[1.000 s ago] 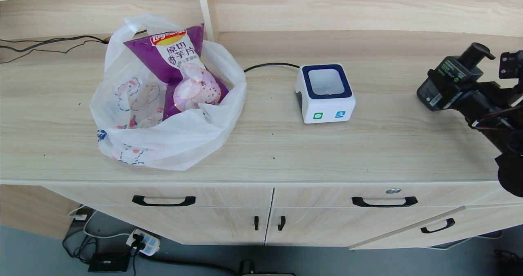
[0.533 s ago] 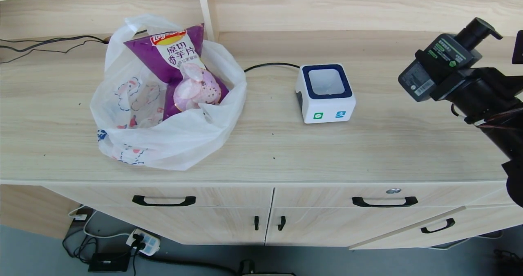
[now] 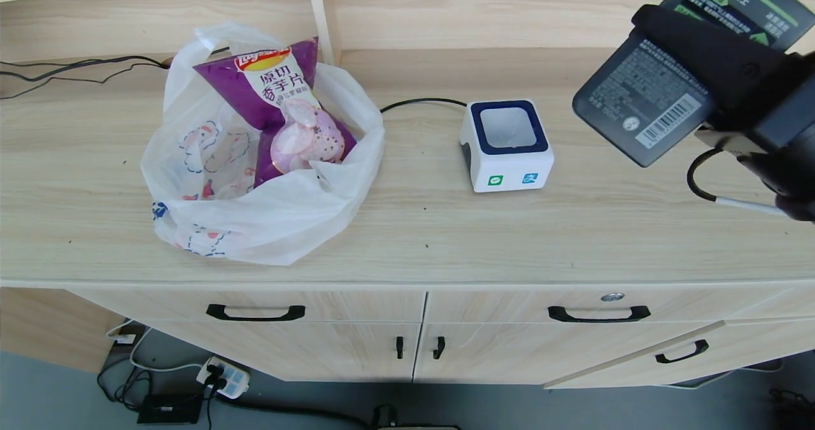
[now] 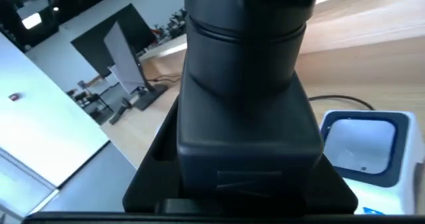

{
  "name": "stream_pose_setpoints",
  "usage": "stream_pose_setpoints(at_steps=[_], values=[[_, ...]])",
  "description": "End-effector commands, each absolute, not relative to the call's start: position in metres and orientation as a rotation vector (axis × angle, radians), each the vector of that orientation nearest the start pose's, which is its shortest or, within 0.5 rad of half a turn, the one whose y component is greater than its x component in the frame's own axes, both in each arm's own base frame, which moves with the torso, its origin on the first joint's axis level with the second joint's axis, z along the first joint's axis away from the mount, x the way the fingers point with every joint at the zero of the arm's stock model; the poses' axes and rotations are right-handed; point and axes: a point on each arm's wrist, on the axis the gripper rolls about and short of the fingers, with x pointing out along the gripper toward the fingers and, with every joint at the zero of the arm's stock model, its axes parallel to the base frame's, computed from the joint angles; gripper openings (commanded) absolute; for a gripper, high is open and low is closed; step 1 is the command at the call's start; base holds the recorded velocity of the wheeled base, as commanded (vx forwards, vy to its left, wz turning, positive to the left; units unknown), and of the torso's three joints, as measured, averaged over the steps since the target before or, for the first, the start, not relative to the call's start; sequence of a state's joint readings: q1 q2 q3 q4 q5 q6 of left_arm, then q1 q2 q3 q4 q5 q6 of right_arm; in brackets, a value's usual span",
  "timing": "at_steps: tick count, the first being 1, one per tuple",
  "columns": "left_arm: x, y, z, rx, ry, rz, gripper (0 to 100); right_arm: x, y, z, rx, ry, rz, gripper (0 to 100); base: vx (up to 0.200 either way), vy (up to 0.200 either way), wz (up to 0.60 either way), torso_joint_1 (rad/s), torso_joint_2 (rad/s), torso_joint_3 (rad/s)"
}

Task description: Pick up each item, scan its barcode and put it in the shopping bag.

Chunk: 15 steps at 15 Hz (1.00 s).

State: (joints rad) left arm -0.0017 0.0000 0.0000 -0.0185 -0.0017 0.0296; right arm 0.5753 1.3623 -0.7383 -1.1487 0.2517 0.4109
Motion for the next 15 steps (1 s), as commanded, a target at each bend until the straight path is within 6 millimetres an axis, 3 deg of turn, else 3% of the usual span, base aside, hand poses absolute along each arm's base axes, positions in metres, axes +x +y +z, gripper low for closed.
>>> stream_pose_setpoints(at_steps=[1,6,10,12,15], values=[[-0.023,0.0,0.078,0.029,-0.018,-0.003,100,0.16,0.126,0.309,0.514,-0.352,0.991,0,0.0,0.0,0.0,0.0,0.0,0.0],[-0.023,0.0,0.078,0.031,-0.02,-0.003,100,0.141,0.148,0.311,0.487,-0.325,1.233,0,0.0,0.0,0.0,0.0,0.0,0.0],[-0.023,0.0,0.078,0.029,-0.018,-0.003,100,0.136,0.15,0.313,0.484,-0.305,1.241,0,0.0,0.0,0.0,0.0,0.0,0.0],[-0.023,0.0,0.078,0.029,-0.02,-0.003,100,0.145,0.143,0.319,0.454,-0.355,1.141,0,0.0,0.0,0.0,0.0,0.0,0.0],[-0.023,0.0,0.078,0.029,-0.018,-0.003,100,0.203,0.109,0.298,0.077,-0.365,0.754,0,0.0,0.0,0.0,0.0,0.0,0.0]])
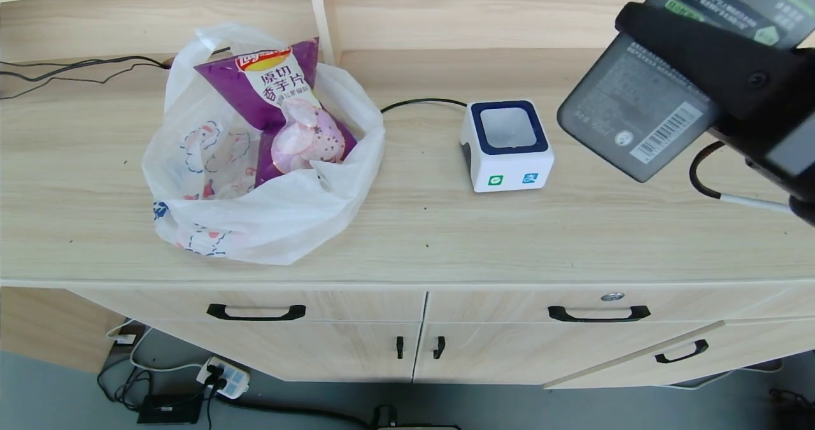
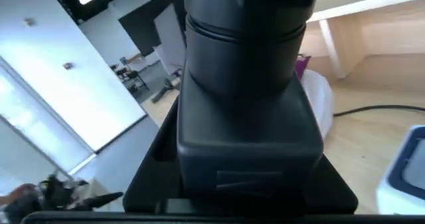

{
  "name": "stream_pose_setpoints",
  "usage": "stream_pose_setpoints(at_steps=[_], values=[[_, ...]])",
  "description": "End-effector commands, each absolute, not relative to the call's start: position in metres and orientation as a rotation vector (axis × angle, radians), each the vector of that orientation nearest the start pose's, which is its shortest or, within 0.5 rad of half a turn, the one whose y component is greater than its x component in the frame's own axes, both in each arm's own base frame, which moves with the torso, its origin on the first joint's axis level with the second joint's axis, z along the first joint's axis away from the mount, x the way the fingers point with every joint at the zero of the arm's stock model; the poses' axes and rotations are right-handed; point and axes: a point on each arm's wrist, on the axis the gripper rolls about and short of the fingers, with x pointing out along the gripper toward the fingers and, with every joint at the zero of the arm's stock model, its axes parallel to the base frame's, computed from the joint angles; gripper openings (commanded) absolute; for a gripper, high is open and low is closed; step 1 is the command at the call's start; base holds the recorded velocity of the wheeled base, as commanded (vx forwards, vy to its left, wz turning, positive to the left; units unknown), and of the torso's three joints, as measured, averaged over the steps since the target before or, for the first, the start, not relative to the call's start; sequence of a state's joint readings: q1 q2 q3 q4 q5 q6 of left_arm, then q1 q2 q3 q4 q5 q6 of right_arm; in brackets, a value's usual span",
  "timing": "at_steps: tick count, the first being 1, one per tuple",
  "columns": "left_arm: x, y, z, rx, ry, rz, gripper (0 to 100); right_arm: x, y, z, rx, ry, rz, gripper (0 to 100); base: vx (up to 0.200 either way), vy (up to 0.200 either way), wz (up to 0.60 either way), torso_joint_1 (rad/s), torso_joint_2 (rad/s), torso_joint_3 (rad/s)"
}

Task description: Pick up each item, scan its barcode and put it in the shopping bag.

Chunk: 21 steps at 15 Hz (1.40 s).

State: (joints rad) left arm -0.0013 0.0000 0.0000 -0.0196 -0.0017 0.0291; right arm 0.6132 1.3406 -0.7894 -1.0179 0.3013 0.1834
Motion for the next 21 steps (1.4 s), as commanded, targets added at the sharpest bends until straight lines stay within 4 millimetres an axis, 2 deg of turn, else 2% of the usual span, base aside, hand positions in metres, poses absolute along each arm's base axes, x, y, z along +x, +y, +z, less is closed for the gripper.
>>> stream_pose_setpoints(at_steps=[1,2,3,6,8,9,12,16,18,20,21], values=[[-0.023,0.0,0.077,0.029,-0.017,-0.003,100,0.216,0.113,0.298,-0.12,-0.425,0.701,0,0.0,0.0,0.0,0.0,0.0,0.0],[-0.023,0.0,0.077,0.028,-0.018,-0.003,100,0.219,0.123,0.3,-0.274,-0.492,0.675,0,0.0,0.0,0.0,0.0,0.0,0.0],[-0.023,0.0,0.077,0.029,-0.018,-0.003,100,0.22,0.131,0.299,-0.349,-0.515,0.653,0,0.0,0.0,0.0,0.0,0.0,0.0],[-0.023,0.0,0.077,0.028,-0.017,-0.003,100,0.226,0.14,0.294,-0.486,-0.577,0.584,0,0.0,0.0,0.0,0.0,0.0,0.0],[-0.023,0.0,0.077,0.025,-0.017,-0.003,100,0.229,0.149,0.302,-0.604,-0.685,0.575,0,0.0,0.0,0.0,0.0,0.0,0.0],[-0.023,0.0,0.078,0.026,-0.018,-0.003,100,0.235,0.154,0.305,-0.681,-0.763,0.631,0,0.0,0.0,0.0,0.0,0.0,0.0],[-0.023,0.0,0.078,0.028,-0.018,-0.003,100,0.27,0.172,0.284,-0.837,-0.886,0.83,0,0.0,0.0,0.0,0.0,0.0,0.0],[-0.023,0.0,0.078,0.031,-0.018,-0.003,100,0.289,0.165,0.281,-0.938,-0.963,0.841,0,0.0,0.0,0.0,0.0,0.0,0.0],[-0.023,0.0,0.078,0.044,-0.022,-0.003,100,0.305,0.152,0.281,-0.983,-0.995,0.848,0,0.0,0.0,0.0,0.0,0.0,0.0],[-0.023,0.0,0.078,0.072,-0.025,-0.002,100,0.312,0.143,0.287,-1.0,-1.004,0.815,0,0.0,0.0,0.0,0.0,0.0,0.0],[-0.023,0.0,0.078,0.074,-0.025,-0.002,100,0.315,0.144,0.284,-1.0,-0.992,0.819,0,0.0,0.0,0.0,0.0,0.0,0.0]])
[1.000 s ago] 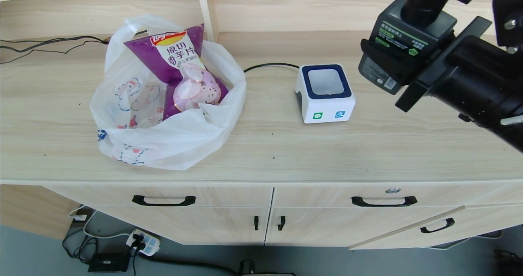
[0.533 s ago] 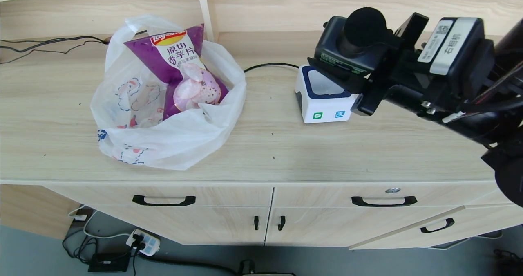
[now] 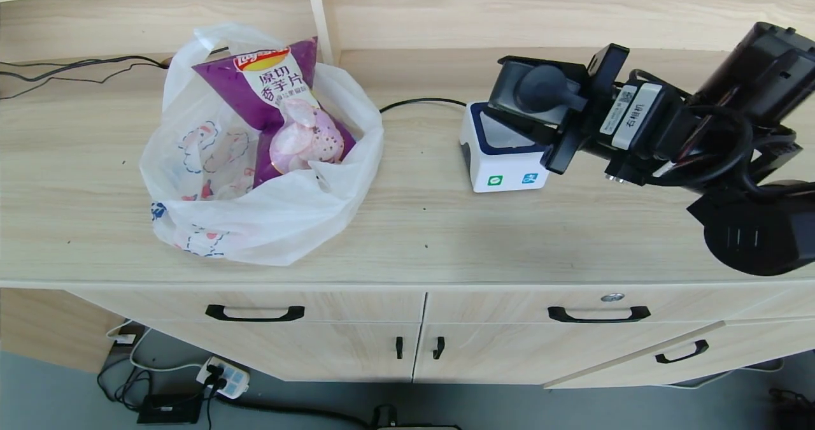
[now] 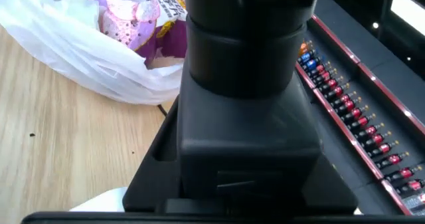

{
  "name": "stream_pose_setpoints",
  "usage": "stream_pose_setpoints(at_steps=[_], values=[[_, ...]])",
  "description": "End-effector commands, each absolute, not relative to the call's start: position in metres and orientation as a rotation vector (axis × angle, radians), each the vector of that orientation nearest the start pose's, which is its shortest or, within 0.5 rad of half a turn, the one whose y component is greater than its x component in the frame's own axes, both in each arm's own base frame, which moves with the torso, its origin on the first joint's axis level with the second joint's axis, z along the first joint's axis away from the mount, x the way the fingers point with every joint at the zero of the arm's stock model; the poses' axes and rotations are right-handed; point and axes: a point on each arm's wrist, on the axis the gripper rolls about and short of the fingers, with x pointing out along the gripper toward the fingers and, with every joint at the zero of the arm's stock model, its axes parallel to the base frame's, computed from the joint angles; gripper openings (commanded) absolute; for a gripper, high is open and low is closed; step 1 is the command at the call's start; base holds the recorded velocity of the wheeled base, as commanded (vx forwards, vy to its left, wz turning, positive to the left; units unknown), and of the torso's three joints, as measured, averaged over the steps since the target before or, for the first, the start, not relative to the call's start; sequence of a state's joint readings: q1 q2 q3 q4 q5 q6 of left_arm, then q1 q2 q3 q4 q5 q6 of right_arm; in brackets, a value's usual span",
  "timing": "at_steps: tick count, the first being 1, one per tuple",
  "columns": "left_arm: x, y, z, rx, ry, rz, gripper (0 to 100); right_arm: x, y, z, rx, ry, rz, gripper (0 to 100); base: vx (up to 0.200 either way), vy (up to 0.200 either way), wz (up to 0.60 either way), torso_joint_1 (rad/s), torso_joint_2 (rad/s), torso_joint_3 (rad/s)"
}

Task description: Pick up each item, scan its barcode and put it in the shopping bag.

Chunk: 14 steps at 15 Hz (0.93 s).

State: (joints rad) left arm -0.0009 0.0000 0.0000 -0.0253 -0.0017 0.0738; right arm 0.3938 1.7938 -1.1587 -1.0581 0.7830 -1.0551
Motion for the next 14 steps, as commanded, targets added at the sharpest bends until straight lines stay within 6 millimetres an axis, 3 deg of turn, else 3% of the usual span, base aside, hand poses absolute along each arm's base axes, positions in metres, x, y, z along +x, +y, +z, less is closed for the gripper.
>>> stream_pose_setpoints(at_steps=[1,7,10,14], values=[[-0.023,0.0,0.078,0.077,-0.025,-0.002,100,0.319,0.144,0.278,-0.997,-0.96,0.831,0,0.0,0.0,0.0,0.0,0.0,0.0],[-0.023,0.0,0.078,0.075,-0.023,-0.004,100,0.323,0.139,0.281,-0.997,-0.954,0.821,0,0.0,0.0,0.0,0.0,0.0,0.0],[-0.023,0.0,0.078,0.078,-0.023,-0.004,100,0.326,0.138,0.272,-0.994,-0.937,0.842,0,0.0,0.0,0.0,0.0,0.0,0.0],[-0.023,0.0,0.078,0.074,-0.022,-0.002,100,0.334,0.124,0.272,-1.004,-0.934,0.79,0,0.0,0.0,0.0,0.0,0.0,0.0]])
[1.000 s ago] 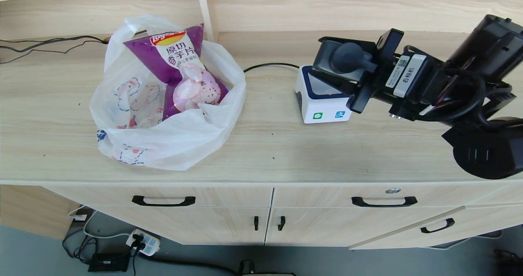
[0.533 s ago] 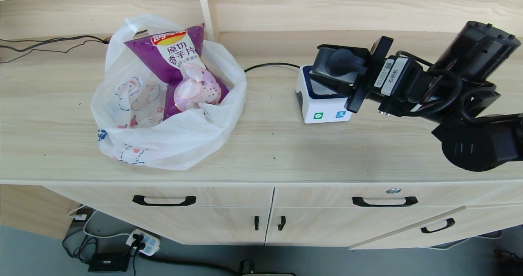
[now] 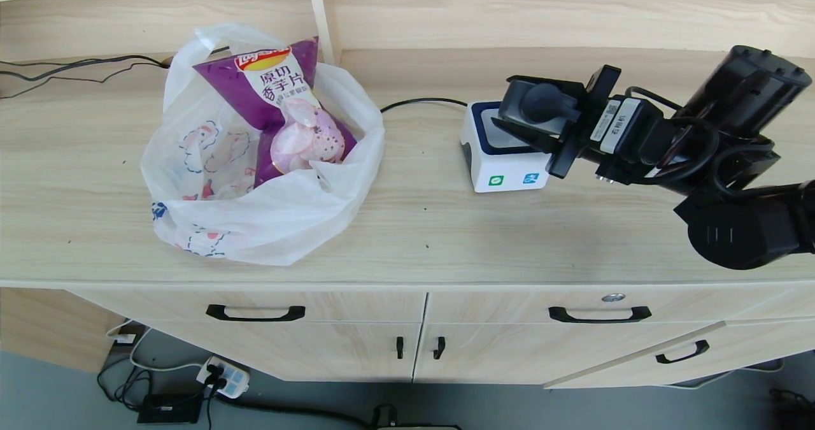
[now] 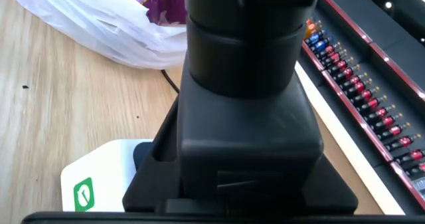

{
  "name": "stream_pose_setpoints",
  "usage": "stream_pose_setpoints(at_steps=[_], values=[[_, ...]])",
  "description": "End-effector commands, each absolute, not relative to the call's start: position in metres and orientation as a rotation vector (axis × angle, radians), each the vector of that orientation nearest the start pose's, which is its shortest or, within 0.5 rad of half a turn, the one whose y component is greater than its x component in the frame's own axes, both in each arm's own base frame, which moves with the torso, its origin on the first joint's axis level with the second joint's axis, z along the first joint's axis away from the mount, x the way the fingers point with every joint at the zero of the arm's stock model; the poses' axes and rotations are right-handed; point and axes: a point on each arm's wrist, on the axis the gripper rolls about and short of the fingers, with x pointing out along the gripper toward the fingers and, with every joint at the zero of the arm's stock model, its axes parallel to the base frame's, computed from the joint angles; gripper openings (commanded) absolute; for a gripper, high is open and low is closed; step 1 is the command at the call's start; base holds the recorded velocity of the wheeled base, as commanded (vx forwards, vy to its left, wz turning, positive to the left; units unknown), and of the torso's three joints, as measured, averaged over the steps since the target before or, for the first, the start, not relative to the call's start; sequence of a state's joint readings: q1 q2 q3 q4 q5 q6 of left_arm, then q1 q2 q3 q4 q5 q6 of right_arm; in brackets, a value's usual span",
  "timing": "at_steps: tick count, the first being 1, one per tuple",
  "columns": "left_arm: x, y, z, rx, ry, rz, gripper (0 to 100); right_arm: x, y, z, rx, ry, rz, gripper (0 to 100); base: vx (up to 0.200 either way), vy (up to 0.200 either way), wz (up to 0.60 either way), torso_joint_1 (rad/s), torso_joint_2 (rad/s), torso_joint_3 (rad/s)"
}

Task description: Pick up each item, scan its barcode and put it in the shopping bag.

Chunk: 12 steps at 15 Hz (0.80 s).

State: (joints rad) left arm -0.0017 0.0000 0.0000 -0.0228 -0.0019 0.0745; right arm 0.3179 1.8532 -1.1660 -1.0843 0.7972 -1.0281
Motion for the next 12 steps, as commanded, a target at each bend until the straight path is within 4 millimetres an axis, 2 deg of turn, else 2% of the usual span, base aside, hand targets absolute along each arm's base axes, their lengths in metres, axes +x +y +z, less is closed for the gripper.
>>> stream_pose_setpoints(at_steps=[1,4,6,7,9,11,12], values=[[-0.023,0.0,0.078,0.072,-0.02,-0.002,100,0.334,0.125,0.272,-1.001,-0.935,0.793,0,0.0,0.0,0.0,0.0,0.0,0.0],[-0.023,0.0,0.078,0.041,-0.02,-0.004,100,0.323,0.122,0.278,-0.945,-0.945,0.784,0,0.0,0.0,0.0,0.0,0.0,0.0],[-0.023,0.0,0.078,0.029,-0.022,-0.003,100,0.293,0.108,0.289,-0.837,-0.87,0.715,0,0.0,0.0,0.0,0.0,0.0,0.0],[-0.023,0.0,0.078,0.031,-0.018,-0.004,100,0.271,0.096,0.294,-0.778,-0.809,0.618,0,0.0,0.0,0.0,0.0,0.0,0.0],[-0.023,0.0,0.078,0.029,-0.02,-0.003,100,0.235,0.081,0.287,-0.601,-0.683,0.458,0,0.0,0.0,0.0,0.0,0.0,0.0],[-0.023,0.0,0.078,0.035,-0.02,-0.004,100,0.219,0.078,0.282,-0.481,-0.623,0.439,0,0.0,0.0,0.0,0.0,0.0,0.0],[-0.023,0.0,0.078,0.041,-0.018,-0.003,100,0.218,0.078,0.277,-0.443,-0.598,0.454,0,0.0,0.0,0.0,0.0,0.0,0.0]])
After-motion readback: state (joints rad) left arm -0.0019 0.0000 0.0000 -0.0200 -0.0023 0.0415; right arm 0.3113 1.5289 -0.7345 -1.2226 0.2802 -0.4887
